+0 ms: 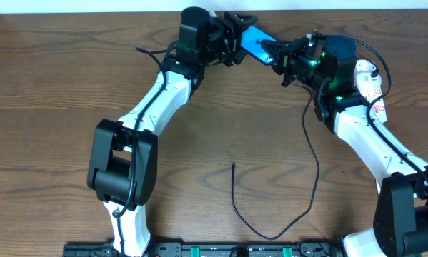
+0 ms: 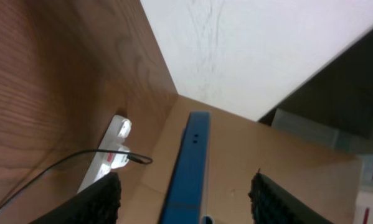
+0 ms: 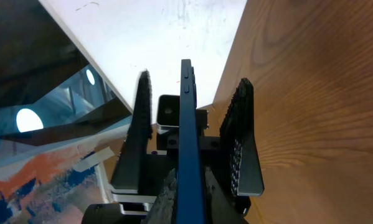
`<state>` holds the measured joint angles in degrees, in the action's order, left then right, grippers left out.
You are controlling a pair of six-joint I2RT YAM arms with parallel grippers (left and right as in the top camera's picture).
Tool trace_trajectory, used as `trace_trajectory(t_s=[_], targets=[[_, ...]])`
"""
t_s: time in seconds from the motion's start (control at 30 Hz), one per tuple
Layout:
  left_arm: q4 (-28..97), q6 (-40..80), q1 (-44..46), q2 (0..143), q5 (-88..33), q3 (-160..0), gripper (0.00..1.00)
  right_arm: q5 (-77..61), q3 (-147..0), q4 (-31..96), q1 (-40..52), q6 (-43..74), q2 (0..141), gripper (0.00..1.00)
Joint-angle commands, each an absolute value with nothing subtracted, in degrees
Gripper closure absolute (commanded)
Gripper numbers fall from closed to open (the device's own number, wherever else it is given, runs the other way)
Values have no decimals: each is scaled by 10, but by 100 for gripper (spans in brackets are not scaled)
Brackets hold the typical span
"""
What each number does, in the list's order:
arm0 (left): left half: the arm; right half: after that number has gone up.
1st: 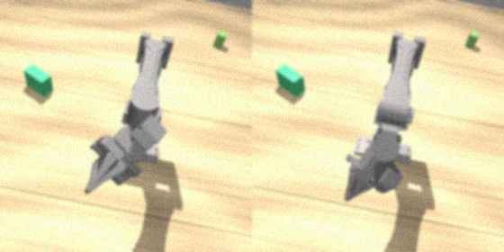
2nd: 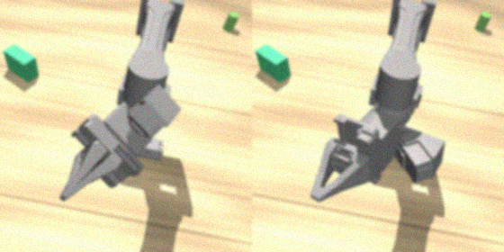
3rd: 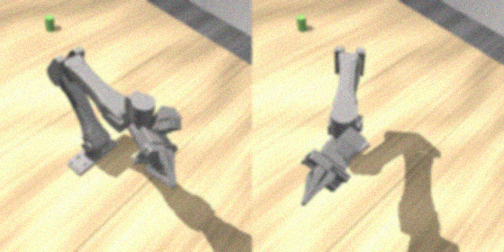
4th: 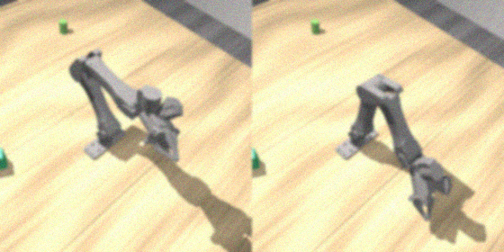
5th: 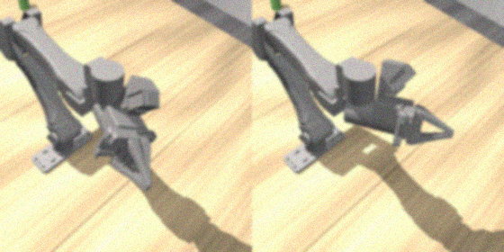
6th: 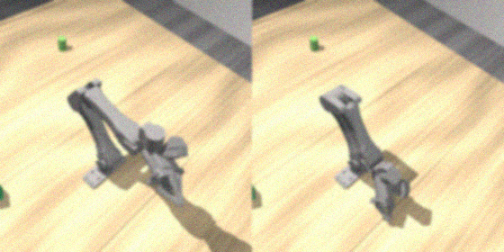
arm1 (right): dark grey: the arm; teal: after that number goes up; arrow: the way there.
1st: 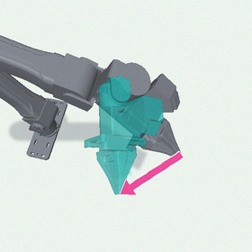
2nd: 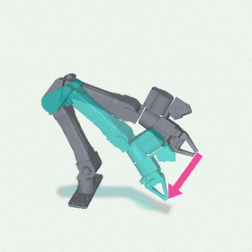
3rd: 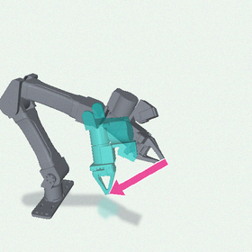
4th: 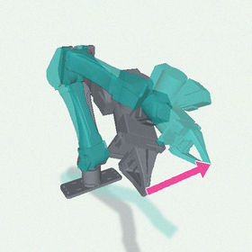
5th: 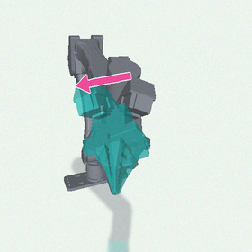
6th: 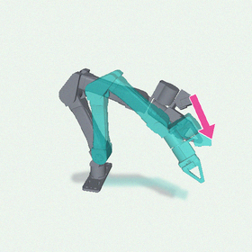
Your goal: Plug charger to phone and switch on socket
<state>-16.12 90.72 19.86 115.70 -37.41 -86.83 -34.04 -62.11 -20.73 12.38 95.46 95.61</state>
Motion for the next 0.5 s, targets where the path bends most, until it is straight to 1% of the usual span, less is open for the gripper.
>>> trace_trajectory(t_s=[0.0,0.03,0.17,0.47], targets=[[-164,908,190,1138,-411,-873,37,-410,-634,-220,132,947,948,99],[-164,908,188,1138,-413,-873,38,-411,-634,-220,132,947,948,99],[-164,908,181,1138,-416,-873,50,-413,-634,-220,132,947,948,99],[-164,907,181,1138,-413,-873,51,-420,-634,-221,132,947,948,99]])
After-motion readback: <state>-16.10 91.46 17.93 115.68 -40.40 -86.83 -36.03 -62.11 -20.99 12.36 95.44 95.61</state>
